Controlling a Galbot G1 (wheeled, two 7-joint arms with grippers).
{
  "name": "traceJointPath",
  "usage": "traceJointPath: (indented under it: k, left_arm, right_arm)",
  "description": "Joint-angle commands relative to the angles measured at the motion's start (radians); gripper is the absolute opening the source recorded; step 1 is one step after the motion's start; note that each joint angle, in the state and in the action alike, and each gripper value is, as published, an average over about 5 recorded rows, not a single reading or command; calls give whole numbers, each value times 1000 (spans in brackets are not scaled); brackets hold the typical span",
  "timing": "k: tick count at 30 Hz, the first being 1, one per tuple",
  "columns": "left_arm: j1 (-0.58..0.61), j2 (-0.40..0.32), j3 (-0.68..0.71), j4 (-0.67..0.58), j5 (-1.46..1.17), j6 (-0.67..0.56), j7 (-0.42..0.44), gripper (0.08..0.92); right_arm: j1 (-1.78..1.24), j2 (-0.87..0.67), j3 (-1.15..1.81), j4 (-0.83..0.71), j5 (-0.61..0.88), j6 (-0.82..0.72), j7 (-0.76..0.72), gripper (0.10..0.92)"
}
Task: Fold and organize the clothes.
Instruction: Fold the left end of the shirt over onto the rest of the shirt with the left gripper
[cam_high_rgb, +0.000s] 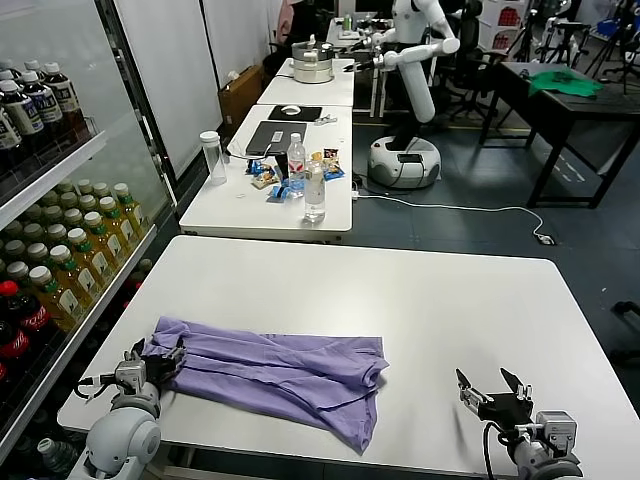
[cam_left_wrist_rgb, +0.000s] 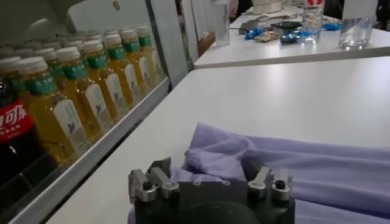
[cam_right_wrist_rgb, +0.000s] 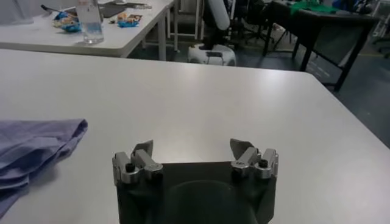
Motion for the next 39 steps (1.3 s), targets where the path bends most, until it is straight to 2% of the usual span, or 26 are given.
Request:
traceJointPath:
  k: [1, 9, 18, 21, 30, 35, 39]
  left_arm:
    - [7, -6, -9, 20, -105, 36, -1, 659]
    - [6, -8, -22, 24, -150, 26, -2, 434]
    - [14, 17, -87, -66, -176, -41, -2, 173]
    - [13, 38, -118, -90, -182, -48, -2, 146]
    - [22, 73, -215, -232, -279, -38, -9, 144]
    - [56, 38, -200, -380, -403, -14, -37, 144]
    - [97, -29, -99, -505, -433, -9, -61, 144]
  right_arm:
    - [-3, 1, 4, 6, 1, 0, 0, 823]
    - [-8, 4, 10, 14, 2, 0, -1, 823]
    - [-8, 5, 10, 13, 2, 1, 0, 823]
    - [-4, 4, 8, 9, 3, 1, 1, 823]
    - [14, -1, -4, -10, 4, 1, 1, 823]
    - [21, 0, -13, -20, 3, 1, 1, 823]
    - [22, 0, -16, -26, 1, 2, 1, 823]
